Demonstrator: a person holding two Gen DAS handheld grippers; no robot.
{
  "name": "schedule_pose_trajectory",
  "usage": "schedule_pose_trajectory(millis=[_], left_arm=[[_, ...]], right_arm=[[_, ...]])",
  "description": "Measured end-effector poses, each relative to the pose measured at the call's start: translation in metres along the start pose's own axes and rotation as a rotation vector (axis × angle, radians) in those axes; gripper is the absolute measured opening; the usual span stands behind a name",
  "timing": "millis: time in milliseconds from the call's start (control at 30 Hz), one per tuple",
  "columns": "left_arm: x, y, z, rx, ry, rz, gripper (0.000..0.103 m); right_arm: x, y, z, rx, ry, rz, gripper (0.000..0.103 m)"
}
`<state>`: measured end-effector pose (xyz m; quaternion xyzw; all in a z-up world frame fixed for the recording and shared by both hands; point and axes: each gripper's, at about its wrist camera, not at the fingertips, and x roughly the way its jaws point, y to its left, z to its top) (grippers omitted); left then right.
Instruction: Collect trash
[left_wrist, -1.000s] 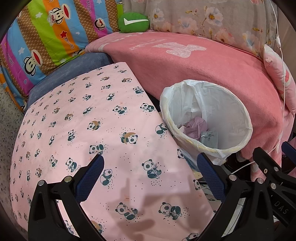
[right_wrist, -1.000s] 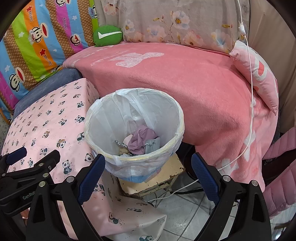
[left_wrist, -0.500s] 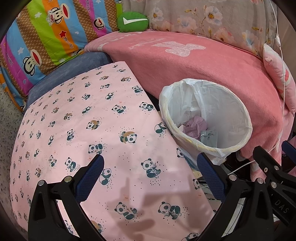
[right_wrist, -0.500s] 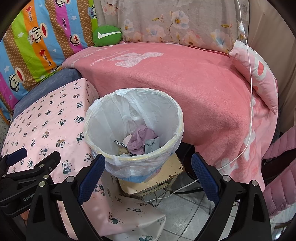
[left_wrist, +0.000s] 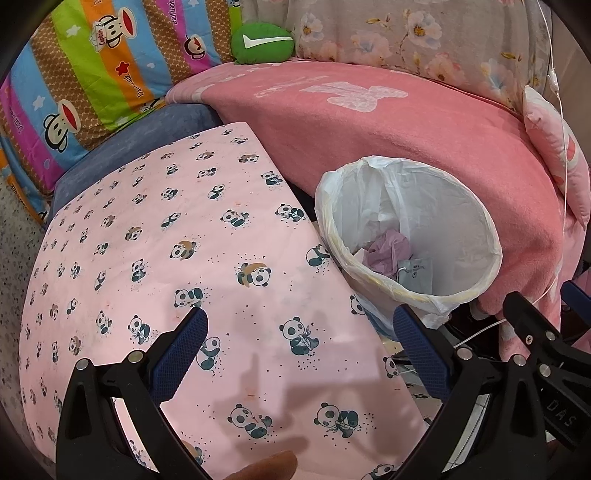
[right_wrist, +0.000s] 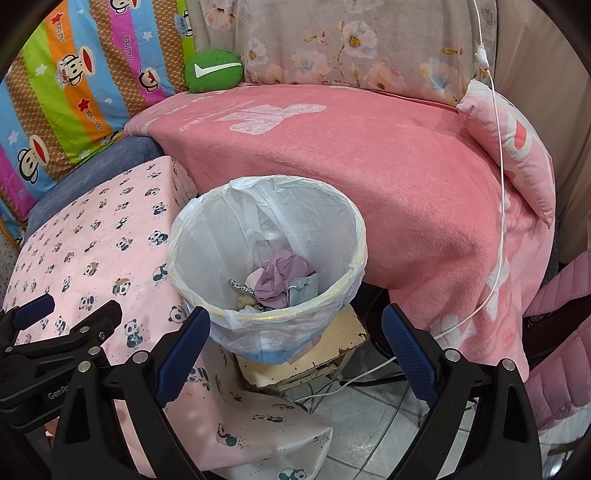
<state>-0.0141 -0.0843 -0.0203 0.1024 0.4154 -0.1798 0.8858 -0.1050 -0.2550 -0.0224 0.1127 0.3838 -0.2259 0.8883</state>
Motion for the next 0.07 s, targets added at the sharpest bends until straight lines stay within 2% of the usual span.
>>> schedule_pose_trajectory(millis=[67], left_arm=[[-0.0003,-0.0005,0.0001,0.005,0.002,-0.002,0.096]], right_arm=[[-0.0006,-0.0004,0.0001,0.002,0.000,0.001,0.092]])
